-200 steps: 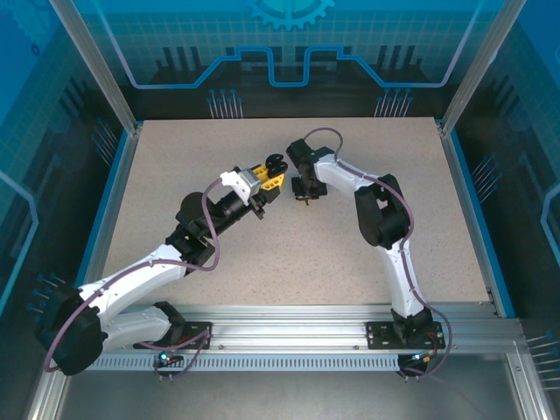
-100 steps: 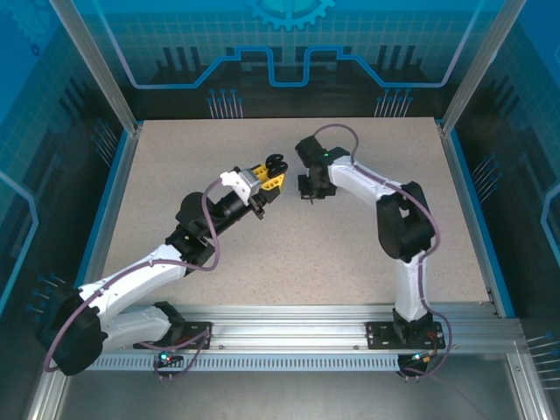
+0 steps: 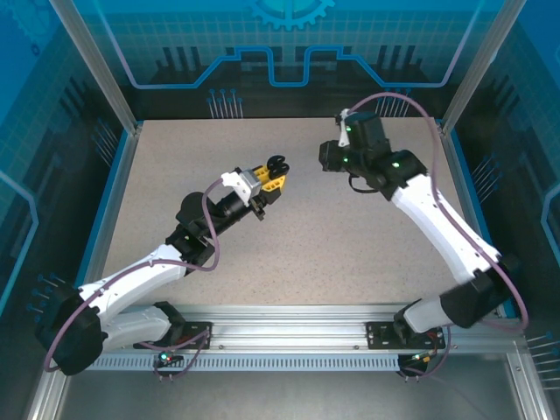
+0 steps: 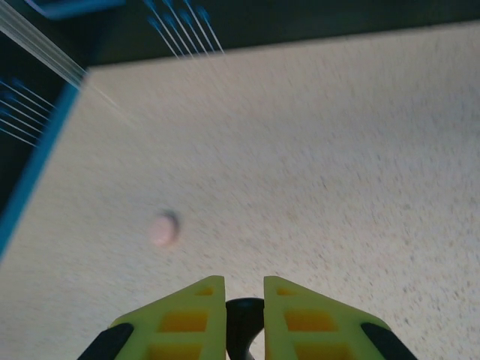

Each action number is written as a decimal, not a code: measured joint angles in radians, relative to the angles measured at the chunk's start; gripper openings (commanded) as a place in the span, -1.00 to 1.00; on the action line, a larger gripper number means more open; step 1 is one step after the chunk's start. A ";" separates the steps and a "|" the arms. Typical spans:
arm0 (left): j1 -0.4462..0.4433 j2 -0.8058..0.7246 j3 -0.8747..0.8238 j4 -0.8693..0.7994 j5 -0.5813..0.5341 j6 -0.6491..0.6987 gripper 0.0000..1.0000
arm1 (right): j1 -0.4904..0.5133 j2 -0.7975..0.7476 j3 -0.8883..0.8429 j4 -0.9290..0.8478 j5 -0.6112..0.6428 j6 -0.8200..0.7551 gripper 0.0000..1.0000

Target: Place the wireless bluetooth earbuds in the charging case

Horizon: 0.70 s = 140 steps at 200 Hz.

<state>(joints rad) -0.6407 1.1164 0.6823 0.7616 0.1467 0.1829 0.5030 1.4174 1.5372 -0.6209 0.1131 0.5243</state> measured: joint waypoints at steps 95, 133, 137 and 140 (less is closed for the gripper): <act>0.000 0.080 0.026 0.005 0.032 -0.067 -1.00 | 0.070 -0.219 -0.058 0.211 -0.100 0.004 -0.70; -0.002 0.103 0.055 0.014 0.034 -0.104 -1.00 | 0.128 -0.220 -0.114 0.280 -0.121 -0.005 -0.70; -0.003 0.105 0.057 0.014 0.034 -0.106 -1.00 | 0.133 -0.220 -0.118 0.284 -0.122 -0.007 -0.70; -0.004 0.106 0.059 0.015 0.034 -0.107 -1.00 | 0.136 -0.220 -0.120 0.285 -0.122 -0.008 -0.70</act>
<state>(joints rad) -0.6445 1.2221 0.7414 0.7765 0.1806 0.0761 0.6392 1.1976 1.4174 -0.3355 -0.0086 0.5163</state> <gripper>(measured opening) 0.224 0.152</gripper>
